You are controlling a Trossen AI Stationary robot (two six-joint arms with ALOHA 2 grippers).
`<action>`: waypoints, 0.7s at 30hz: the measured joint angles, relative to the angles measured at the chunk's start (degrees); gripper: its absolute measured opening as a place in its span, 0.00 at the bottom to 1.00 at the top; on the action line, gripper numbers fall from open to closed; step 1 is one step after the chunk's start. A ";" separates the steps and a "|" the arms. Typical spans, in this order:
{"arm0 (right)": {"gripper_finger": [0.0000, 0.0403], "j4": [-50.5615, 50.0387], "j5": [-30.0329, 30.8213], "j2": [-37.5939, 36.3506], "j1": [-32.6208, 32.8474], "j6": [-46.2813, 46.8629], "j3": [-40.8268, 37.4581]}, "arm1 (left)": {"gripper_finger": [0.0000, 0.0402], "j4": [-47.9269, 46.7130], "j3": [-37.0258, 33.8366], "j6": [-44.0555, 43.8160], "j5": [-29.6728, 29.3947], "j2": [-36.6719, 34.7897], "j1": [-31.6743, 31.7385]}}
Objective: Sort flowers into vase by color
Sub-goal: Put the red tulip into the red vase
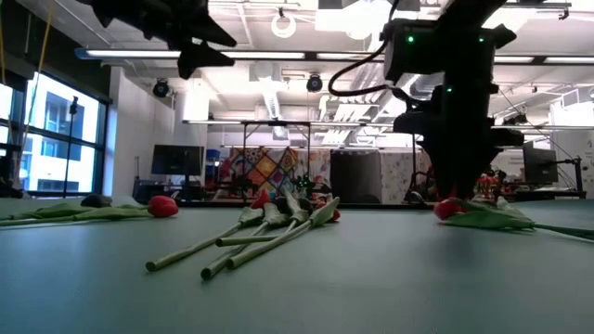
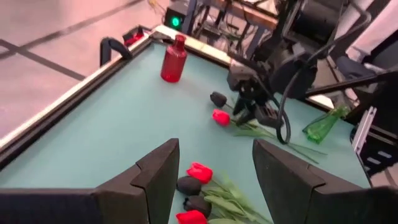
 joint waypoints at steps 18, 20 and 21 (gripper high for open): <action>0.34 -4.65 -1.89 4.69 3.90 -1.74 3.27 | 0.47 -0.06 -0.17 0.46 -0.36 -1.91 -0.01; 0.34 -5.61 -1.66 5.07 2.65 -1.28 2.71 | 0.47 -0.07 -0.17 0.63 -0.40 -1.91 0.04; 0.34 -6.02 -1.55 5.05 2.10 -1.52 2.63 | 0.47 -0.06 -0.17 0.63 -0.40 -1.91 0.04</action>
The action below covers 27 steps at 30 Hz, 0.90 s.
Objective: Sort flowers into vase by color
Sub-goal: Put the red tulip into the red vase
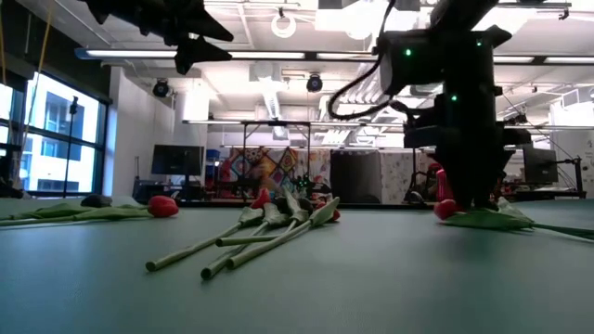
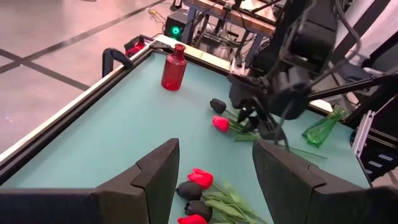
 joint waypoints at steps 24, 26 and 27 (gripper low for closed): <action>0.02 11.74 -4.64 1.04 -4.81 -5.29 -2.78 | 0.47 -0.88 0.00 0.55 0.10 0.39 0.00; 0.02 12.75 -5.64 -1.57 -4.00 -4.81 -2.21 | 0.47 -0.93 0.00 -0.20 0.13 0.39 0.00; 0.02 13.01 -5.52 -3.04 -3.52 -4.56 -1.62 | 0.47 -0.96 0.00 -0.37 0.17 0.39 0.00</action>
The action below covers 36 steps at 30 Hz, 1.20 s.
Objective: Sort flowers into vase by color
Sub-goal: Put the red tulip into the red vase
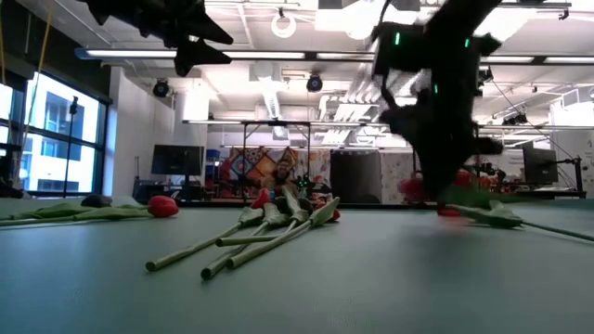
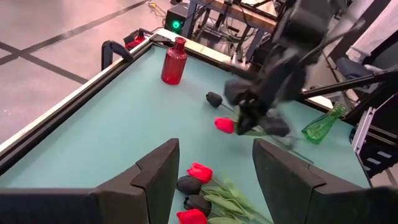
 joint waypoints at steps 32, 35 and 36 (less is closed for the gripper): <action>0.00 23.21 72.62 -34.80 -11.25 -41.30 5.31 | 0.47 4.40 0.00 0.32 0.41 -1.80 0.00; 0.00 28.96 72.60 -34.85 -13.09 -49.16 5.31 | 0.47 4.42 0.00 1.11 0.39 -2.21 0.00; 0.00 30.50 72.60 -34.85 -13.70 -51.06 5.31 | 0.47 4.42 0.00 1.33 0.39 -2.21 0.00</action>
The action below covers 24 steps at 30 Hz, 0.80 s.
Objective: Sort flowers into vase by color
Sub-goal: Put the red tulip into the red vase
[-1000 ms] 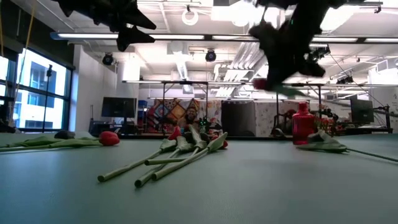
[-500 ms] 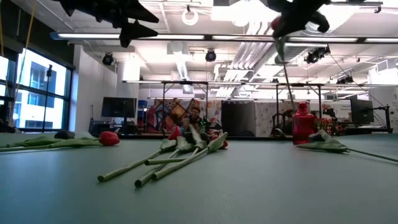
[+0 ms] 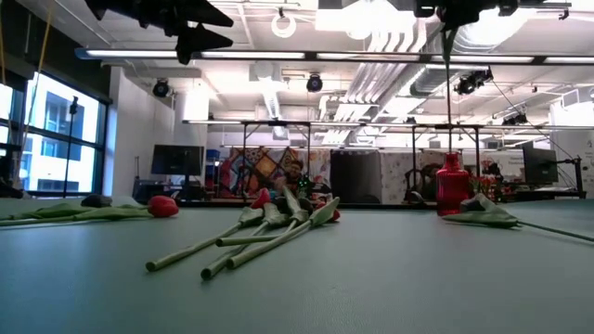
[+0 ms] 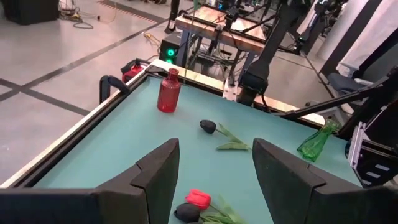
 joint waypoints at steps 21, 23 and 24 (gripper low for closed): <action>0.00 4.68 -5.14 2.29 -8.96 -4.23 0.11 | 0.47 -0.02 0.00 0.86 0.55 0.02 3.06; 0.00 2.22 -5.38 3.63 -8.93 -2.47 0.02 | 0.47 -0.02 0.00 0.82 0.55 0.02 3.06; 0.00 1.56 -5.40 4.35 -8.80 -1.63 0.00 | 0.47 -0.04 0.00 0.77 0.55 0.02 3.06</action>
